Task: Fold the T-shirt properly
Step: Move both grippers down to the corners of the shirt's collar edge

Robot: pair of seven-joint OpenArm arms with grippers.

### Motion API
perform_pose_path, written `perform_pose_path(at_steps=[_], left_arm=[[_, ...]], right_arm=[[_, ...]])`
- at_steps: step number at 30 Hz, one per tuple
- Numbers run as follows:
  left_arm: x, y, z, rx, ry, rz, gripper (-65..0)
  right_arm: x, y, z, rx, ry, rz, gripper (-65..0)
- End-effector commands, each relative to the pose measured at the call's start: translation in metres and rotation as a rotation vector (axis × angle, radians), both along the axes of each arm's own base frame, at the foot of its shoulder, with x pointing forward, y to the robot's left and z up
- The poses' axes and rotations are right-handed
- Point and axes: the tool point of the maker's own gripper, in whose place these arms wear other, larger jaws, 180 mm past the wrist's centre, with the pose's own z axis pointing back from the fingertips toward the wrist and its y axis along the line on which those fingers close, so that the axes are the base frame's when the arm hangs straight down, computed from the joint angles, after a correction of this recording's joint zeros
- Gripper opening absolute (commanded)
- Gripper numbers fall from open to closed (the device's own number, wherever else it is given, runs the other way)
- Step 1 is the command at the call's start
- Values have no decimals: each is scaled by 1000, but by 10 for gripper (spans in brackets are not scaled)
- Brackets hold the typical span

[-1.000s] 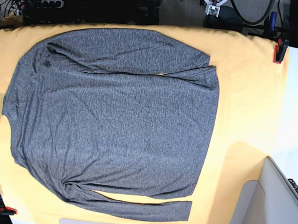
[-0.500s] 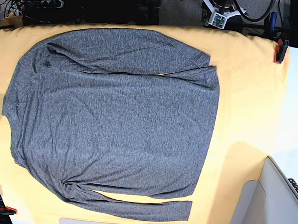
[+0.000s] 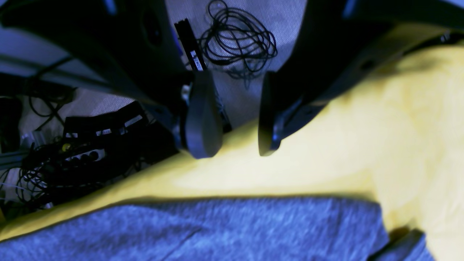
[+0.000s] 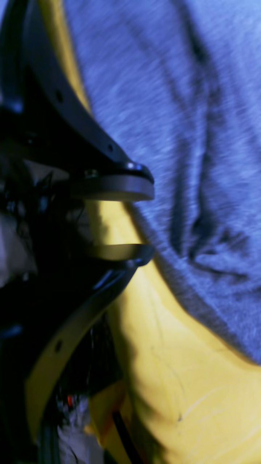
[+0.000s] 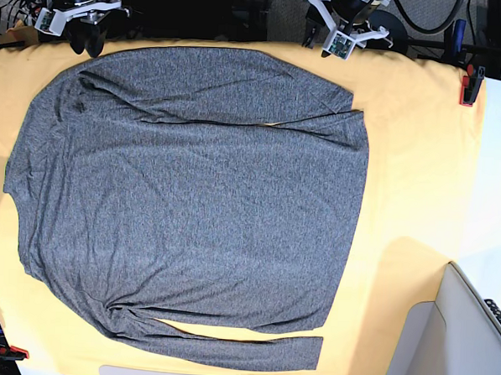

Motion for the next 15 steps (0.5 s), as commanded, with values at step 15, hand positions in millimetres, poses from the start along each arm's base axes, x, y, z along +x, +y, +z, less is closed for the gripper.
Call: perform_pose_path(at_steps=[15], left_arm=[[43,37,49,-529,73,230,-445]], right_arm=[[18,-24,31,210,-120,-142,-446]])
